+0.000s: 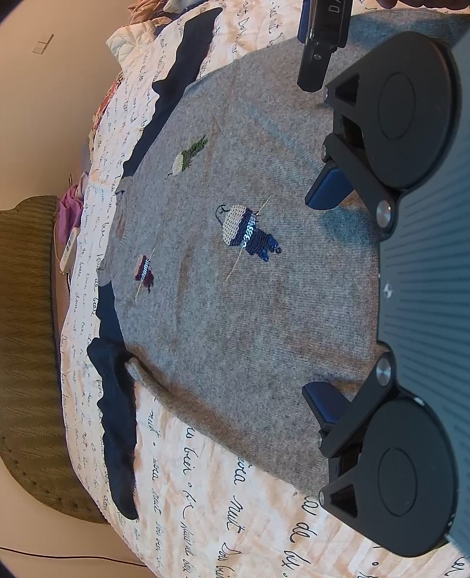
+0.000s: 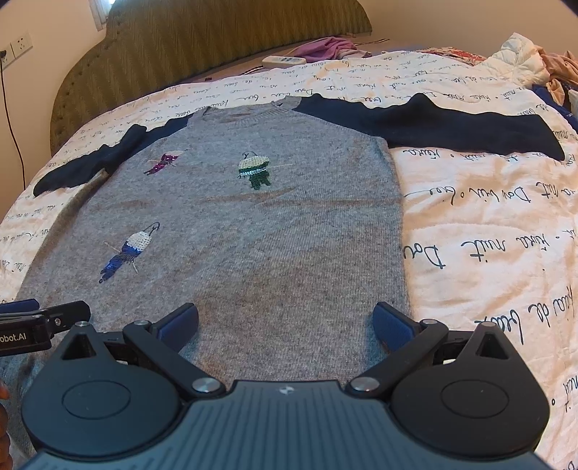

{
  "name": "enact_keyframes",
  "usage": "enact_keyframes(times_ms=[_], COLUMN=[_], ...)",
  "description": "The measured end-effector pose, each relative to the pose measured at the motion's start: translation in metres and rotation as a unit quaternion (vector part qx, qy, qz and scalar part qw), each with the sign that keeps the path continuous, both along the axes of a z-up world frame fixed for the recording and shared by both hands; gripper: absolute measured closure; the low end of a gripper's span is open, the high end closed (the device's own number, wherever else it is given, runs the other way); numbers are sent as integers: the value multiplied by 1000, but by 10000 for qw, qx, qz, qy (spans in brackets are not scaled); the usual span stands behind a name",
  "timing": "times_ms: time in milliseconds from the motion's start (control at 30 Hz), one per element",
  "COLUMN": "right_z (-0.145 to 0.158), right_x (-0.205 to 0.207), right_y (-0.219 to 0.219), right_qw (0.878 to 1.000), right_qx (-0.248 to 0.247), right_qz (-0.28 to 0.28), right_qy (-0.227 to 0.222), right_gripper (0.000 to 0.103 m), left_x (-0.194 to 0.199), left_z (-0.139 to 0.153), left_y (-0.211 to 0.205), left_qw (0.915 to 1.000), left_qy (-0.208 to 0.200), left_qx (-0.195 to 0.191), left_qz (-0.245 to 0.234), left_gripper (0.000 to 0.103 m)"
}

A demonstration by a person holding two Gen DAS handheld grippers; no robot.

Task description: Fold small clothes

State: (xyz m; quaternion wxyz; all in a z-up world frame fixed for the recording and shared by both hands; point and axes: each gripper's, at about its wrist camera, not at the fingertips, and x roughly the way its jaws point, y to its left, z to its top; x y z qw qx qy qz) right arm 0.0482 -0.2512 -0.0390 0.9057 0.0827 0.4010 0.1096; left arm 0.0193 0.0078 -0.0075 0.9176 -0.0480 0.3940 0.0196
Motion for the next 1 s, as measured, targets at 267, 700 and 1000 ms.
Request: enact_keyframes(times_ms=[267,700,1000], right_z=[3,17,12], right_x=[6,56,122], right_y=[-4,-36,-190], right_qw=[9999,9985,9651], right_qx=[124,125,2106], right_qz=[68,-163,-1450], right_qy=[-68,-509,-565], right_gripper=[0,0,0], left_x=[6,57,87], left_z=[1,5,-15], left_y=[1,-20,-16], left_qw=[10000,9988,9988], left_qy=[-36,-151,265], left_qx=[-37,363,235], left_qz=[-23,-287,-325], left_gripper=[1,1,1])
